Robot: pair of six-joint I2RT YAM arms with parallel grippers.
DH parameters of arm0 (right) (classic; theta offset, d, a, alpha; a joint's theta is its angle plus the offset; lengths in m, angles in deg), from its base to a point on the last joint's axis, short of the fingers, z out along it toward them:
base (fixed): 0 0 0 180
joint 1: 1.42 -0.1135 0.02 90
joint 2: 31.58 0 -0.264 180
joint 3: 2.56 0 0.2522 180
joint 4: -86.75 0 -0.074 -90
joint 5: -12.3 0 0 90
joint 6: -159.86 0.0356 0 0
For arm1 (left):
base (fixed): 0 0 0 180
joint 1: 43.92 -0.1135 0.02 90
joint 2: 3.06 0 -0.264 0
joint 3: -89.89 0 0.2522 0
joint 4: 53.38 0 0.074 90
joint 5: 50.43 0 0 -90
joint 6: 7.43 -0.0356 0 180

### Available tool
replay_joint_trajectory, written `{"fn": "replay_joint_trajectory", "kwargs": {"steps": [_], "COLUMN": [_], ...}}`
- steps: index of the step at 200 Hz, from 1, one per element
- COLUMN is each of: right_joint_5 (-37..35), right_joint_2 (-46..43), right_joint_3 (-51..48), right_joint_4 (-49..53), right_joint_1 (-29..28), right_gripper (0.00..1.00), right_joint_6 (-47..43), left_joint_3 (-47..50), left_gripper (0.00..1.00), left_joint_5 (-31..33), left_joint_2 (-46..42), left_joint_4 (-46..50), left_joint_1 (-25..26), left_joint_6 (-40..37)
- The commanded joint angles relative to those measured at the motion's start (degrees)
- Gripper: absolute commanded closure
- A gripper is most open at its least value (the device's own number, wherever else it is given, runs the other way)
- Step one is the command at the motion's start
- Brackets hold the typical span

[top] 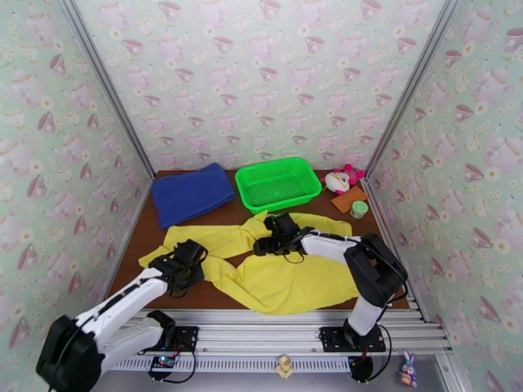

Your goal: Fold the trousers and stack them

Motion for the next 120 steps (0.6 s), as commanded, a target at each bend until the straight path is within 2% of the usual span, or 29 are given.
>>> {"fn": "replay_joint_trajectory", "kwargs": {"steps": [1,14,24,42,60,75,91,106,114,120], "right_joint_5": [-1.85,-1.70,-1.53,-1.32,-1.42,-1.61,-1.52,-1.70,-1.74,-1.79], "right_joint_2": [1.08,1.59,1.91,2.41,2.65,2.63,2.63,2.71,2.80,2.65], "right_joint_3": [0.72,0.83,0.90,1.16,1.28,1.27,1.12,1.09,1.18,1.14], "right_joint_4": [0.17,0.21,0.25,0.24,0.23,0.41,0.34,0.41,0.65,0.63], "right_joint_1": [0.96,1.07,1.14,1.24,1.28,1.40,1.61,1.71,1.77,1.78], "right_gripper": [0.12,0.12,0.12,0.12,0.12,0.12,0.12,0.12,0.12,0.12], "right_joint_6": [-0.24,-0.28,-0.27,-0.22,-0.47,-0.71,-0.85,-1.21,-1.31,-1.49], "left_joint_3": [-10.13,-14.89,-17.94,-23.16,-28.03,-33.81,-42.08,-47.41,-48.51,-48.45], "left_gripper": [1.00,1.00,1.00,1.00,0.96,0.95,0.93,0.89,0.87,0.82], "left_joint_5": [7.07,9.38,8.78,2.80,-5.12,-11.67,-17.80,-17.37,-15.68,-14.36], "left_joint_2": [-1.18,-1.17,-0.84,4.09,15.89,28.87,42.65,50.52,51.89,51.75], "left_joint_4": [14.29,17.30,17.01,11.83,6.49,4.04,6.03,7.47,7.07,6.36], "left_joint_1": [1.23,0.05,-2.93,-10.11,-14.83,-16.09,-16.50,-16.06,-15.64,-15.18], "left_joint_6": [4.05,2.60,-0.13,-9.22,-17.91,-24.45,-29.52,-30.89,-31.31,-31.37]}}
